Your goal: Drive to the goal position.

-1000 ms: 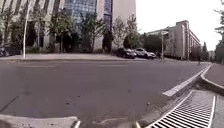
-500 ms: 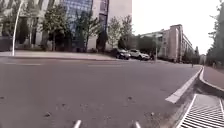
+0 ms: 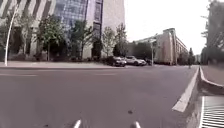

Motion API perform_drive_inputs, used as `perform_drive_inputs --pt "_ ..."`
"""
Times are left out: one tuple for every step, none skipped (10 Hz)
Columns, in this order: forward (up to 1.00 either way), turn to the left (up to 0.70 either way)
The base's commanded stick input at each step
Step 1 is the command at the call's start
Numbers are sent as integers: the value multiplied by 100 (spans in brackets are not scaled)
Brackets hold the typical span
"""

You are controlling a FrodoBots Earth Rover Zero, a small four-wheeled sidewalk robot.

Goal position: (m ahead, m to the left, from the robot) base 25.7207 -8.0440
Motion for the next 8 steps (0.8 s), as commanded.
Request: perform_drive_inputs --pt "70 0" --pt "70 0" --pt "70 0" --pt "70 0" --pt "70 0" --pt "70 0" --pt "70 0" --pt "70 0"
